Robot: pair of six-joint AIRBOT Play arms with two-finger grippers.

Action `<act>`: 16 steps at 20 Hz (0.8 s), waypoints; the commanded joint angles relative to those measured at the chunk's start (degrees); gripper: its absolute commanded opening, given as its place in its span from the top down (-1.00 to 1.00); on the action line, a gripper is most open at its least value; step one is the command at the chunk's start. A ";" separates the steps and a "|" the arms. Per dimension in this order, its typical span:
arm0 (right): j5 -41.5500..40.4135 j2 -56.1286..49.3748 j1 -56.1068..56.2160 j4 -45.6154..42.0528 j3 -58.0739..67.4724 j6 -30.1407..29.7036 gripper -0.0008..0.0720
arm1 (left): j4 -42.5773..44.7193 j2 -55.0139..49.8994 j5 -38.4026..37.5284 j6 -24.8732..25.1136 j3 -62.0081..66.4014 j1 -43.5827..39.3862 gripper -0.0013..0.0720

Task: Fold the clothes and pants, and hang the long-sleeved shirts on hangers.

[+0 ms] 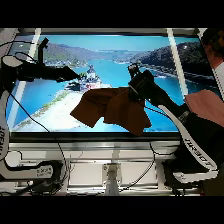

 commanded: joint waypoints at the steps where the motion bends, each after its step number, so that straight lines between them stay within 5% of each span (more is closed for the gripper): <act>1: -3.48 1.60 -1.14 -1.53 0.13 -0.31 0.94 | 5.62 -1.40 0.28 1.01 -0.02 0.02 -0.95; 5: -13.00 7.61 -4.81 -0.92 0.13 -0.44 0.94 | 8.85 -4.31 0.42 1.03 -0.31 0.00 -0.95; 11: -13.38 10.51 -10.38 5.07 0.11 -9.94 0.94 | 11.04 -11.85 0.72 1.70 -0.83 -0.35 -0.95; 16: -16.15 10.51 -10.67 5.97 0.11 -10.86 0.94 | 2.36 -17.31 4.92 11.13 -0.83 -3.23 -0.95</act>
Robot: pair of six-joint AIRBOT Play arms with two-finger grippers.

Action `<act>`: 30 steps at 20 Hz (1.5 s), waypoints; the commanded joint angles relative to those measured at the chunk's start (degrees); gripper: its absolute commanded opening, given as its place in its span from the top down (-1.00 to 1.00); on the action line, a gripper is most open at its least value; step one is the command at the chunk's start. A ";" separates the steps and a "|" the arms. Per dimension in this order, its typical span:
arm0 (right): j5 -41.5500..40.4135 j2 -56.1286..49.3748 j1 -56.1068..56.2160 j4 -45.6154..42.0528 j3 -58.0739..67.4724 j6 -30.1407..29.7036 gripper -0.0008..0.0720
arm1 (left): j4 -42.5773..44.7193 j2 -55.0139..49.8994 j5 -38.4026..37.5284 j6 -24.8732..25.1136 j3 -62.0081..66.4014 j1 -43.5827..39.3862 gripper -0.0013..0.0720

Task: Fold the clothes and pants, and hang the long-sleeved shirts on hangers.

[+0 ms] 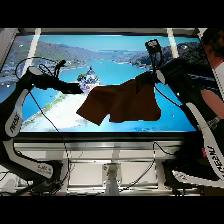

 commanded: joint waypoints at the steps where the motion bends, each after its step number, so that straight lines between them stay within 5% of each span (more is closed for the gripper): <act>1: -1.66 0.22 -0.48 1.62 0.07 -1.51 0.94 | -5.22 -3.34 5.27 4.35 0.00 -2.27 -0.95; 12: -1.64 0.22 -0.46 4.37 0.07 -1.55 0.94 | -5.33 -5.53 24.04 4.33 0.07 -12.70 -0.94; 13: -1.64 0.22 -0.46 4.92 0.07 -1.60 0.94 | -5.33 -5.68 24.72 4.33 0.07 -13.03 -0.82; 16: -1.64 0.22 -0.44 6.45 0.07 -3.39 0.94 | -5.38 -6.25 24.81 4.31 0.07 -13.64 0.48; 18: -1.70 0.22 -0.44 6.43 0.07 -3.45 0.94 | -6.25 -5.86 24.76 4.33 0.13 -13.66 0.91; 30: -6.99 0.35 -0.50 -1.11 14.95 -7.13 0.94 | -6.58 18.64 32.33 4.42 8.92 0.42 0.91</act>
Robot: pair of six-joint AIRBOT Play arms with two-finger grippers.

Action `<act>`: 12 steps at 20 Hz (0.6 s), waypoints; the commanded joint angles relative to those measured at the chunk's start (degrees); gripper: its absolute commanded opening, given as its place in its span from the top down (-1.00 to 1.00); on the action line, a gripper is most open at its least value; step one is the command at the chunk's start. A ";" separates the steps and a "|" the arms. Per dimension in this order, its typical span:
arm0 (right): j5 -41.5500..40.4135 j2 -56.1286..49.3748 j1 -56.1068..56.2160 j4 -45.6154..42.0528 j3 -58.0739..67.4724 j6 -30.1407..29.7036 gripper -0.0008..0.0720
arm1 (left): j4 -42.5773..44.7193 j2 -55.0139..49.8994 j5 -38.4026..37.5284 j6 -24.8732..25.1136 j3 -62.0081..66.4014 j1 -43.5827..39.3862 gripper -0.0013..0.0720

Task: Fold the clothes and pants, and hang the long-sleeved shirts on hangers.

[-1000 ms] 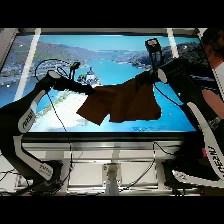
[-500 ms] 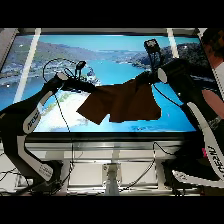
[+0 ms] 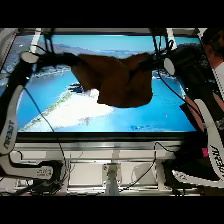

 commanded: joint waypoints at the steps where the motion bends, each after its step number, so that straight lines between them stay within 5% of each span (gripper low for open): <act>1: -1.29 0.04 -0.04 -2.40 6.45 -0.31 0.93 | 0.92 9.49 5.35 0.52 1.81 6.12 0.91; 6: -0.76 0.07 0.09 0.20 16.48 -0.96 0.94 | 0.96 22.47 11.19 0.66 1.81 12.52 0.91; 9: 1.40 0.66 4.02 6.51 22.64 -9.18 0.94 | 1.09 29.16 17.49 0.66 1.81 14.67 0.91; 12: 2.01 2.97 11.65 3.37 24.61 -10.49 0.94 | 2.03 33.94 26.16 0.63 1.81 14.78 0.92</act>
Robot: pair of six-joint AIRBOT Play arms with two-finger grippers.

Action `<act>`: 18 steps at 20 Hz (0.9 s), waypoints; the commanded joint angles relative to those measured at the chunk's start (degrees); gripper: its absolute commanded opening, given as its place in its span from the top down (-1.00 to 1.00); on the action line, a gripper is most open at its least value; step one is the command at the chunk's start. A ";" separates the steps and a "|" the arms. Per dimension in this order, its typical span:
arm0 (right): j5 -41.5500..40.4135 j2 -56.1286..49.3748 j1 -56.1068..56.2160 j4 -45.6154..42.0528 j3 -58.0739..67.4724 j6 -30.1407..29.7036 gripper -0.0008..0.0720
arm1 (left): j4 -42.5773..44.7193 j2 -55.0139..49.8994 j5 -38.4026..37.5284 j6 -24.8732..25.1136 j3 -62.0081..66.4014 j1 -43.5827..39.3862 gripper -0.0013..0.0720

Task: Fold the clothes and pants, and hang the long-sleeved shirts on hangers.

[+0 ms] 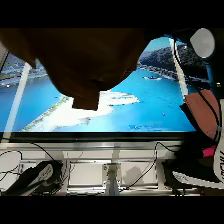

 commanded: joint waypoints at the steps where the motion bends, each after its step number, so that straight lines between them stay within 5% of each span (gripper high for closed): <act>1: 1.64 2.32 7.21 -0.72 2.99 -2.99 0.94 | 0.72 5.66 10.60 -0.02 0.13 0.98 0.92; 6: 2.54 3.19 14.69 -1.70 1.51 1.55 0.95 | 0.70 2.43 8.66 -0.24 0.52 -2.47 0.93; 12: 2.38 3.19 15.41 -9.33 -11.47 14.62 0.95 | 0.94 -11.06 6.78 0.35 0.52 -15.89 0.93; 18: -1.31 3.13 8.79 -21.24 -30.05 37.59 0.94 | 0.94 -26.16 7.08 5.88 0.52 -28.76 0.92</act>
